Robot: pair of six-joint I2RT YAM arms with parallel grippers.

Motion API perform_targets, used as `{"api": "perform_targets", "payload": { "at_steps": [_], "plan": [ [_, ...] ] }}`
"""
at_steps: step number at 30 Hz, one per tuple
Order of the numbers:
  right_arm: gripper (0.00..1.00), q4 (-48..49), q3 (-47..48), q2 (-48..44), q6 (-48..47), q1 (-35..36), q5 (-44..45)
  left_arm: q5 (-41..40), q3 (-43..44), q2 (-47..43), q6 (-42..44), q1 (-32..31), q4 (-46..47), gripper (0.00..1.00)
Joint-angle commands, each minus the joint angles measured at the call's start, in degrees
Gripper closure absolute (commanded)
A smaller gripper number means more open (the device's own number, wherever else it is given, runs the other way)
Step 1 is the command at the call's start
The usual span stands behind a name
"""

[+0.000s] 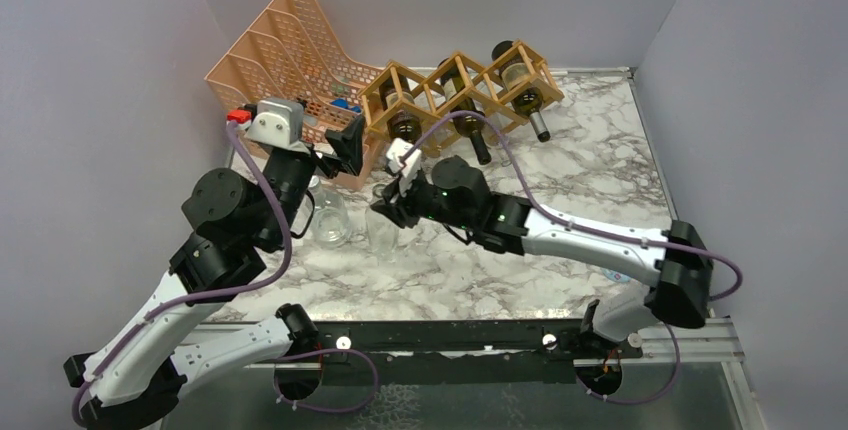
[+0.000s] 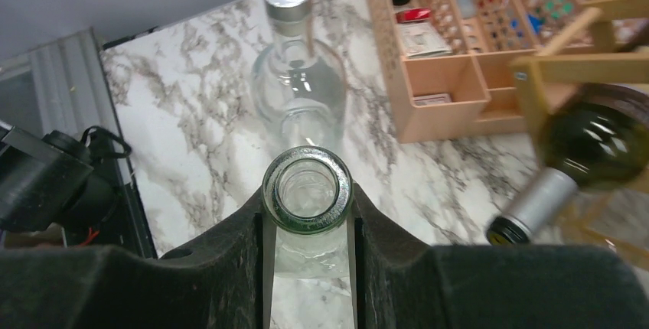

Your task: Put the wine bottle on the wine rack

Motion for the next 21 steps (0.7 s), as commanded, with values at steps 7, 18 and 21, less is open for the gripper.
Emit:
{"api": "perform_targets", "payload": {
  "at_steps": [7,18,21],
  "plan": [
    [0.97,1.6,-12.3,-22.5,3.8,0.3,22.3,6.6,-10.1,0.1,-1.7,0.2,-3.2,0.01],
    [0.98,-7.4,-12.7,-30.6,9.3,0.3,31.2,33.5,-31.1,0.2,-4.1,0.2,5.6,0.01],
    [0.98,-8.3,-12.1,-31.1,10.6,0.3,30.9,35.5,-35.7,-0.4,-3.9,0.2,11.6,0.01]
  ]
}}
